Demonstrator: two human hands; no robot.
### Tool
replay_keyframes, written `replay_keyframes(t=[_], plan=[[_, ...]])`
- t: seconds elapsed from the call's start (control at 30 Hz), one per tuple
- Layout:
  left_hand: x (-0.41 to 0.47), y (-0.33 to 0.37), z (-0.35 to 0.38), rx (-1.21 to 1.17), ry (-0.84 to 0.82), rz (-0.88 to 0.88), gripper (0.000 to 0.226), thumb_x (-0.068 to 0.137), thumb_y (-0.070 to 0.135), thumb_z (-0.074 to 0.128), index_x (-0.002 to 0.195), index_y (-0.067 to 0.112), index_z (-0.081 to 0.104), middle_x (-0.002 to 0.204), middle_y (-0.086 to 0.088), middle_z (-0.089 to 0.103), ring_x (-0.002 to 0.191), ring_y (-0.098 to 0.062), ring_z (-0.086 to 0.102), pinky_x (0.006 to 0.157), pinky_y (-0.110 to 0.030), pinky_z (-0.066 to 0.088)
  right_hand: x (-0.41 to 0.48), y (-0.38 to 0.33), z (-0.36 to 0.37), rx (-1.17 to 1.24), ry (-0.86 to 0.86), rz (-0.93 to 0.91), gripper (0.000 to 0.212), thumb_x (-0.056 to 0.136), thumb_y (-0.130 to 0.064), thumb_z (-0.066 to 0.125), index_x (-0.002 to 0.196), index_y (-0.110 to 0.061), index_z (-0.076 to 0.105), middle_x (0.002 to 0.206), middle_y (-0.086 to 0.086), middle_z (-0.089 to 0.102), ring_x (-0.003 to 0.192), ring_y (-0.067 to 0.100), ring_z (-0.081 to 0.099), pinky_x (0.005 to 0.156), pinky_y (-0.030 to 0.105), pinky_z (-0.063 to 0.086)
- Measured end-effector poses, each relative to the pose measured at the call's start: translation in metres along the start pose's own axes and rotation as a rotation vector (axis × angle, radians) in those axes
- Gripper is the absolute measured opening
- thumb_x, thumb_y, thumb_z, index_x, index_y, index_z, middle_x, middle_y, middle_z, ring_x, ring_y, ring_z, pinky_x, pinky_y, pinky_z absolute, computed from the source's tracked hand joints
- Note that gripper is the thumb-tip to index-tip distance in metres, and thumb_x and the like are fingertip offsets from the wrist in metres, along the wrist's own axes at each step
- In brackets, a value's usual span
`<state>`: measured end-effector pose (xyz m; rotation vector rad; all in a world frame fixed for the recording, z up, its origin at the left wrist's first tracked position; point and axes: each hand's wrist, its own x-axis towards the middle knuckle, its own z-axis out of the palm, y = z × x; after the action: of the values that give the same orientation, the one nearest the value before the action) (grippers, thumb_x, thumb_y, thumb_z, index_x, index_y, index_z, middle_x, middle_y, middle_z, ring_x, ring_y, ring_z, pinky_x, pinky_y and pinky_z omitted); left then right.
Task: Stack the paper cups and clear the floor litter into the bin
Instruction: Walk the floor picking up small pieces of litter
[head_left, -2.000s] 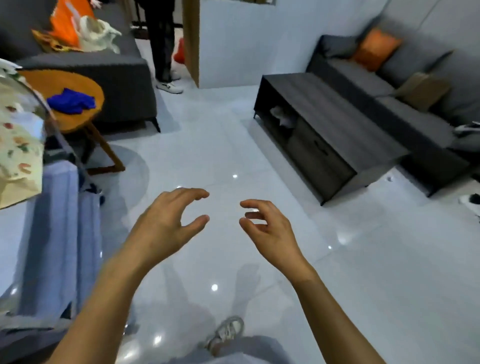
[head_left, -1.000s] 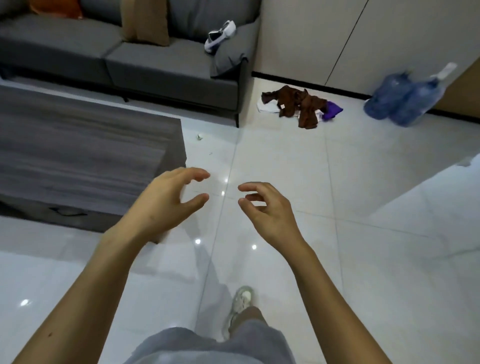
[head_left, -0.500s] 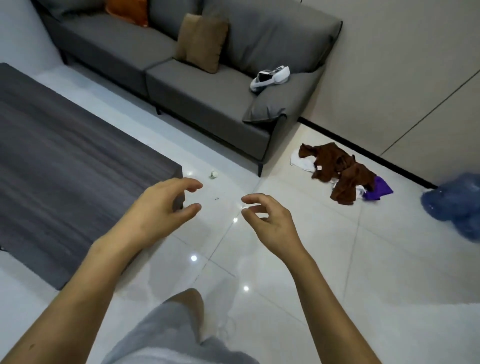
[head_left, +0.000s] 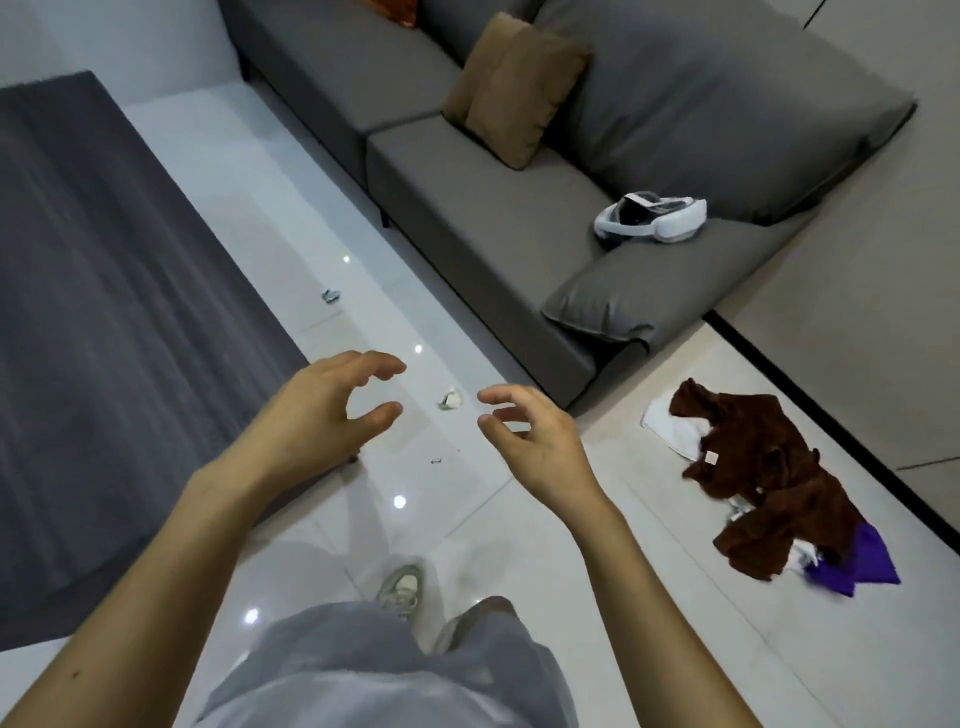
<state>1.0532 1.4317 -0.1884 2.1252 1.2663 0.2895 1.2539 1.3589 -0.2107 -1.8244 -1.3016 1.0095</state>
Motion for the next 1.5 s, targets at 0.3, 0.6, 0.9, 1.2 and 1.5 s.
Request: replay_keyframes(t=[0.3,0.6,0.9,1.2,1.5], plan=[[0.124,0.037,0.049,-0.114,0.216,-0.279,0.039,0.086,0.032,0.057,0.124,0.029,0.05,0.12,0.011,0.055,0.105,-0.007,0.049,0.09,-0.027,0.043,0.167,0.046,-0.083,-0.169,-0.308,-0.137,0.018,0.087,-0.017,0.058,0.103,-0.023,0.062,0.103,-0.016,0.052,0.087,-0.002,0.053,0.07,-0.002,0.039],[0.22,-0.017,0.126,-0.216,0.213,-0.498,0.04,0.086,0.027,0.058,0.125,0.023,0.05,0.124,0.004,0.056,0.105,-0.009,0.049,0.09,-0.027,0.043,0.291,0.118,-0.079,-0.319,-0.527,-0.179,0.025,0.088,-0.018,0.058,0.112,-0.021,0.058,0.108,-0.015,0.046,0.095,0.004,0.05,0.071,0.001,0.038],[0.337,-0.201,0.302,-0.152,0.094,-0.519,0.041,0.085,0.028,0.06,0.125,0.026,0.049,0.124,0.006,0.055,0.102,-0.005,0.046,0.086,-0.023,0.041,0.415,0.333,0.065,-0.308,-0.519,-0.094,0.037,0.088,-0.02,0.057,0.123,-0.027,0.049,0.128,-0.009,0.044,0.096,-0.001,0.044,0.081,0.013,0.036],[0.391,-0.39,0.474,-0.062,0.053,-0.418,0.043,0.082,0.03,0.062,0.123,0.031,0.049,0.113,0.018,0.052,0.102,-0.005,0.048,0.082,-0.02,0.039,0.528,0.558,0.204,-0.55,-0.726,-0.204,0.058,0.082,-0.025,0.062,0.135,-0.028,0.037,0.142,-0.004,0.03,0.122,0.017,0.038,0.096,0.017,0.035],[0.419,-0.481,0.518,0.011,0.11,-0.303,0.042,0.08,0.049,0.055,0.12,0.039,0.047,0.107,0.033,0.047,0.097,0.004,0.044,0.075,-0.005,0.035,0.565,0.656,0.286,-0.847,-0.735,-0.276,0.057,0.082,-0.016,0.057,0.134,-0.026,0.035,0.146,-0.002,0.021,0.129,0.026,0.021,0.09,0.034,0.042]])
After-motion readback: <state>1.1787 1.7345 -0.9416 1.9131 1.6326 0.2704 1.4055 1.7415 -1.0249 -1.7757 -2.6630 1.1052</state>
